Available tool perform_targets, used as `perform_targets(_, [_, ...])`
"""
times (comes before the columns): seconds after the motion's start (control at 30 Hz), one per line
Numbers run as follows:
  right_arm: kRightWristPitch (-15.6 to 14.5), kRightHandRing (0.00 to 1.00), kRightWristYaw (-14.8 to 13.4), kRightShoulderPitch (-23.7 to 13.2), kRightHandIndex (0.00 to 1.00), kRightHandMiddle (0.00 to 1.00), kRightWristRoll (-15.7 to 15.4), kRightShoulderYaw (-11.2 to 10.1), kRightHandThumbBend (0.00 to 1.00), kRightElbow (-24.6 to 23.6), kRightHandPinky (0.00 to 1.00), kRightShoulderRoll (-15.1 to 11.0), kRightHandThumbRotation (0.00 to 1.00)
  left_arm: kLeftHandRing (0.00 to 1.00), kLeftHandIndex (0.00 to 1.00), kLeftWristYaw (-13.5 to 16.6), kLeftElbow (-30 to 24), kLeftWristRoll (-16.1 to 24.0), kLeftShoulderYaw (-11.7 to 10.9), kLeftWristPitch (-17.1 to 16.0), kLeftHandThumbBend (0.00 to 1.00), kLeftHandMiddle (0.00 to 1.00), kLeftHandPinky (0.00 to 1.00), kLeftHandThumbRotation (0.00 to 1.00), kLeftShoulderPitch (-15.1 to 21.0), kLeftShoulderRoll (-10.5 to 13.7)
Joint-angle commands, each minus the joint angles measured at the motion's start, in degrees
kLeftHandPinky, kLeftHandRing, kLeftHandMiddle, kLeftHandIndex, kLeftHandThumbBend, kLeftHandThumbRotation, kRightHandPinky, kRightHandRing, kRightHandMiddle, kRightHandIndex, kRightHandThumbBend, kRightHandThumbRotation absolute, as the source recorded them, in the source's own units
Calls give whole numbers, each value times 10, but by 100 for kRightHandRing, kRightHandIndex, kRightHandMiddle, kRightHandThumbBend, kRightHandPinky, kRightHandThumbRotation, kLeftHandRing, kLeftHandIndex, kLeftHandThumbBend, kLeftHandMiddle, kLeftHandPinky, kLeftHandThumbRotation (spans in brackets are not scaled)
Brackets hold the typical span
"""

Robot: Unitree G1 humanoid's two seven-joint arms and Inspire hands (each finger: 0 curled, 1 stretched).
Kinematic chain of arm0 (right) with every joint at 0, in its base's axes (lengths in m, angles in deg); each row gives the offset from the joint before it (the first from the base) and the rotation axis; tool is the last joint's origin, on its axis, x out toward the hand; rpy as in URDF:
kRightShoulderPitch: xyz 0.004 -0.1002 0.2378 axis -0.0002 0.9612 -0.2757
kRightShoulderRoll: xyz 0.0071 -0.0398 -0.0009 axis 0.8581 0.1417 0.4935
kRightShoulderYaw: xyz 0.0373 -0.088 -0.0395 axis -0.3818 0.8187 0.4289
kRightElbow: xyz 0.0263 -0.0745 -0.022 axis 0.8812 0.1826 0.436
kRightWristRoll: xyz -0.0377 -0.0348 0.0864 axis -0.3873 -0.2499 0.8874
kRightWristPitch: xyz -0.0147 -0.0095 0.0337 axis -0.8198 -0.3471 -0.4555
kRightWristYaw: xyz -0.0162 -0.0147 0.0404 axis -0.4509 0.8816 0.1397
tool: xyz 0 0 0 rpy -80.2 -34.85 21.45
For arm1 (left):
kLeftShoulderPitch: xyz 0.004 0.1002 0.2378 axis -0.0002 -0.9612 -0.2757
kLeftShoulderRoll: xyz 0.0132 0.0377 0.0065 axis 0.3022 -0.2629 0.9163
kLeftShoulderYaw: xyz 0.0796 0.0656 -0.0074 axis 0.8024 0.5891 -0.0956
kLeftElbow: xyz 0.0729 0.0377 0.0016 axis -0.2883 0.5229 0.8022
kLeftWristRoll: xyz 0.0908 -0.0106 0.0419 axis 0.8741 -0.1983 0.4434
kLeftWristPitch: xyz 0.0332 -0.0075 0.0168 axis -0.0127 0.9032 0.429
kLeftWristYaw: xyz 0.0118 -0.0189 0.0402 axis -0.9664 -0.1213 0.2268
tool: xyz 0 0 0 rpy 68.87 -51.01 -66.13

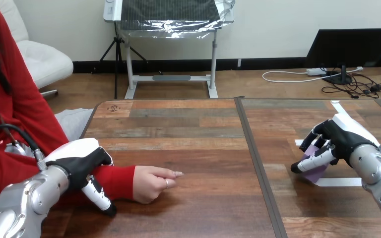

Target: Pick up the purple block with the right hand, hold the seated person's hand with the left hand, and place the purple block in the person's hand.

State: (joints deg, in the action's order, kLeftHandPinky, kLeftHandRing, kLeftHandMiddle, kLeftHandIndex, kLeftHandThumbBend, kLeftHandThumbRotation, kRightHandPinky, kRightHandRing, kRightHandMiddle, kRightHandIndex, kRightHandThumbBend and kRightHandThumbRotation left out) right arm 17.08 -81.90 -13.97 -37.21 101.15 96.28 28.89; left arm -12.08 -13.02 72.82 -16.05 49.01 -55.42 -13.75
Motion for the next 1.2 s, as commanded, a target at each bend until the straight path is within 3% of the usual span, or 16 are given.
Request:
perform_targets(0.0, [9, 45, -10, -44, 52, 51, 5, -8, 80, -23, 42, -5, 0, 31, 43, 6, -3, -16, -3, -4, 78, 40, 24, 0, 23, -6])
perform_targets(0.43, [13, 46, -11, -44, 52, 52, 6, -8, 80, -24, 42, -4, 0, 30, 42, 4, -24, -34, -11, 1, 76, 39, 23, 0, 21, -3])
perform_targets(0.63, [11, 47, -15, -44, 52, 52, 4, -6, 81, -23, 43, -2, 0, 29, 42, 14, -31, -50, -20, -14, 76, 38, 23, 0, 18, -2])
perform_targets(0.73, [12, 46, -17, -44, 52, 51, 7, -9, 81, -23, 42, 0, 0, 30, 42, 9, -44, -53, -22, -4, 76, 39, 23, 0, 18, -1])
perform_targets(1.17, [38, 45, -21, -42, 52, 50, 8, -8, 82, -30, 41, 0, 0, 30, 43, 25, -92, -69, -45, -7, 78, 39, 24, 0, 21, -2])
